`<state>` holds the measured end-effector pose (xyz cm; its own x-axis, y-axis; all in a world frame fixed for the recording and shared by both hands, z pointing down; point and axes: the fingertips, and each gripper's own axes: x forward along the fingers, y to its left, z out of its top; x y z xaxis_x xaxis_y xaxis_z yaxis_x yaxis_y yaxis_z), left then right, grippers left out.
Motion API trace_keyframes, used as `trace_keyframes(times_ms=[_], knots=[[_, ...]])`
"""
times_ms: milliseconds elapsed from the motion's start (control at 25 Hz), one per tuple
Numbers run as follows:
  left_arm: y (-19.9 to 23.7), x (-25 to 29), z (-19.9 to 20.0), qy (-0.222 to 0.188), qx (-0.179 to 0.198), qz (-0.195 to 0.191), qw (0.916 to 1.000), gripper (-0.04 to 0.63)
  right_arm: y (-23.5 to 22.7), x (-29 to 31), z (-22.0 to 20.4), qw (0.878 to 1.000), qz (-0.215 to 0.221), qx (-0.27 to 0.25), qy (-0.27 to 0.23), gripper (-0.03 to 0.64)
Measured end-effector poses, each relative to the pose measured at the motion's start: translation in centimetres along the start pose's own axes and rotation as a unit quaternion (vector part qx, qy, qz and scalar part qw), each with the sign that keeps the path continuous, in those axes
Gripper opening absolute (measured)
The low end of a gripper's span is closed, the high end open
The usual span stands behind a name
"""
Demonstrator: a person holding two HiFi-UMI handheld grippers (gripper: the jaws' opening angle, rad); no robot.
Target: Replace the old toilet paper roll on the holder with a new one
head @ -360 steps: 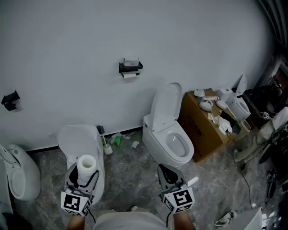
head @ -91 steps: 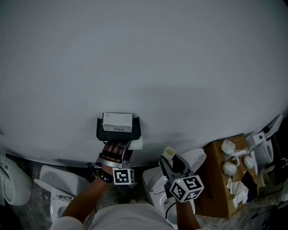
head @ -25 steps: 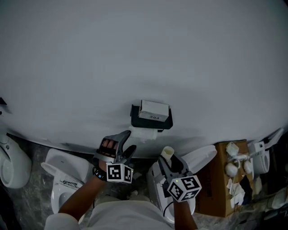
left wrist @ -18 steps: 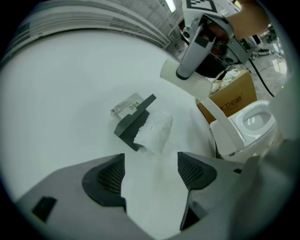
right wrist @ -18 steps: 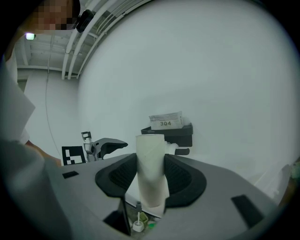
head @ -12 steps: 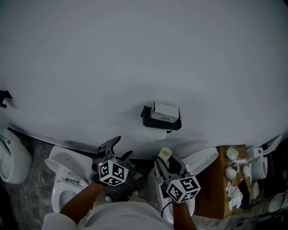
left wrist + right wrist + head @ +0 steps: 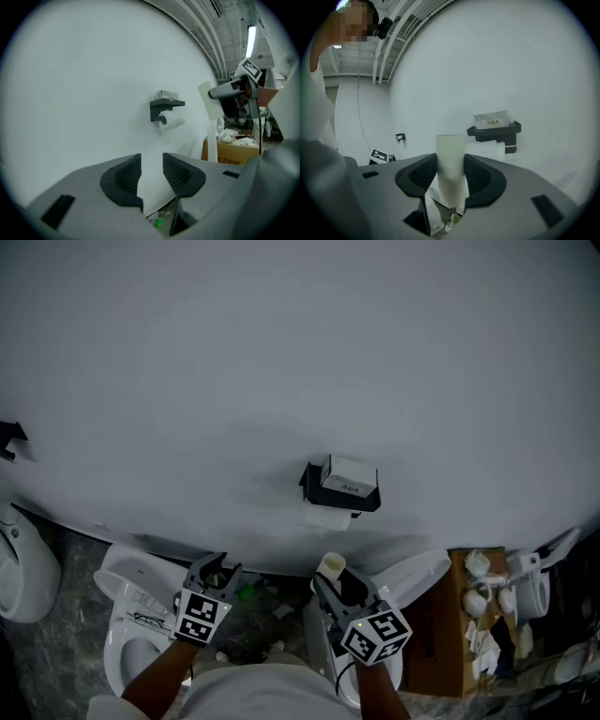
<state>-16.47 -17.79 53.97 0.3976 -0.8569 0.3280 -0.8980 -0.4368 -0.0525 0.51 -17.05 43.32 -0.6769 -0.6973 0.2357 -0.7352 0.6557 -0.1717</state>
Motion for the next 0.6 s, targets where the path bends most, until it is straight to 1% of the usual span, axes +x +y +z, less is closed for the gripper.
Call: trace_keyframes(times_ms=[80,160,200,320,400,520,600], knots=[[0.3,-1.3,1.1,-0.022,-0.027,-0.006,0.9994,0.102,0.5,-0.1,0.3,1.000,0.001,-0.005,-0.004,0.183],[0.7,-2.6,2.6,-0.049,-0.056,-0.012,0.9972,0.081,0.6,-0.2,0.6,1.000,-0.006,-0.013,-0.008,0.183],[0.8,-3.3,3.5,-0.065,-0.067,-0.015,0.9955,0.056,0.4,-0.4,0.9,1.000,-0.012,-0.014,-0.011,0.183],[1.3,-5.4,5.9,-0.105,-0.089,-0.017,0.9904,0.017,-0.7,-1.6,1.5,0.999,-0.030,-0.006,-0.022,0.183],[2.2,-6.7,6.7,-0.119,-0.100,-0.007,0.9878,0.006,-1.6,-2.5,2.1,0.999,-0.040,0.002,-0.032,0.183],[4.0,-8.6,6.8,-0.126,-0.108,0.022,0.9859,0.006,-3.2,-3.9,2.7,0.997,-0.056,0.003,-0.045,0.183],[5.1,-9.7,6.7,-0.133,-0.119,0.041,0.9832,0.006,-4.9,-4.8,2.7,0.996,-0.070,0.003,-0.049,0.183]])
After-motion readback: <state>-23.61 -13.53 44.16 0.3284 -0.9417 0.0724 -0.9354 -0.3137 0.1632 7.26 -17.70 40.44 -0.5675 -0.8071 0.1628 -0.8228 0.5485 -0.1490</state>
